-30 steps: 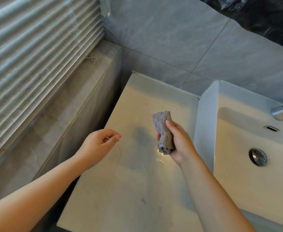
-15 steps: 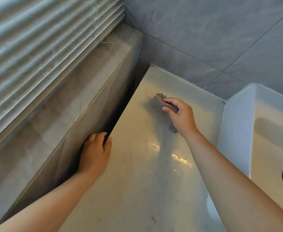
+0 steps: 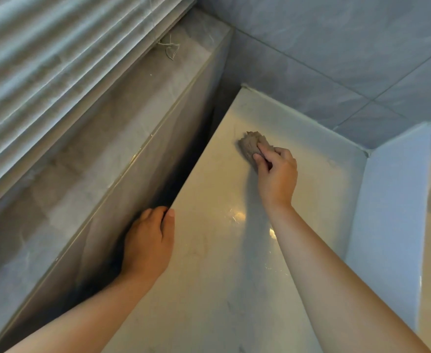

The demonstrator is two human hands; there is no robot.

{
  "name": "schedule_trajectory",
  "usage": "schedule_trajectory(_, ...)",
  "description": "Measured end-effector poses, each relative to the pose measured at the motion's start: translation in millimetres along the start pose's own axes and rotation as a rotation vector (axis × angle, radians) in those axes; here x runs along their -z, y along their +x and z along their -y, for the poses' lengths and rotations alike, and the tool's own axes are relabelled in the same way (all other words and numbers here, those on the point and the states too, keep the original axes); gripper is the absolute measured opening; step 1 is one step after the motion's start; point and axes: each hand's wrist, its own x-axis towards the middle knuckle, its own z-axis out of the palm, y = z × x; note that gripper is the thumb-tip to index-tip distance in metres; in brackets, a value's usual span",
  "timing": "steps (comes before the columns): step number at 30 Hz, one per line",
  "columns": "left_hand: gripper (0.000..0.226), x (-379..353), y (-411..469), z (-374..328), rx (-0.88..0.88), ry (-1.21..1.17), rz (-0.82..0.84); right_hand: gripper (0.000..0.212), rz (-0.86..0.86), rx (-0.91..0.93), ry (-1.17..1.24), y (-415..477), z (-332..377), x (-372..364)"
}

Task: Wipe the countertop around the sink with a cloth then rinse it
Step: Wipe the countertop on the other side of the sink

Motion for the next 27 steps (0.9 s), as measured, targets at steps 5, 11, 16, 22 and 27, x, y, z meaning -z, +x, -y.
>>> schedule_trajectory(5,0.035,-1.1,0.5,-0.2,0.027,-0.014,0.018,0.025,0.058,0.101,0.049,-8.0,0.9,-2.3)
schedule_trajectory(11,0.037,1.5,-0.5,-1.9,0.029,-0.003,0.021,0.027,0.209,0.173,0.113,-61.6,18.4,7.2)
schedule_trajectory(16,0.038,2.0,-1.2,-2.4,0.023,0.01,0.023,0.024,0.272,0.049,0.201,-50.3,35.7,19.2)
schedule_trajectory(22,0.042,1.8,-0.2,-2.4,0.02,0.026,0.028,0.026,0.199,0.145,0.089,10.1,50.9,-25.0)
schedule_trajectory(27,0.044,3.1,-0.1,-3.3,0.018,0.006,0.048,0.027,0.224,0.259,0.055,-23.7,50.7,-33.6)
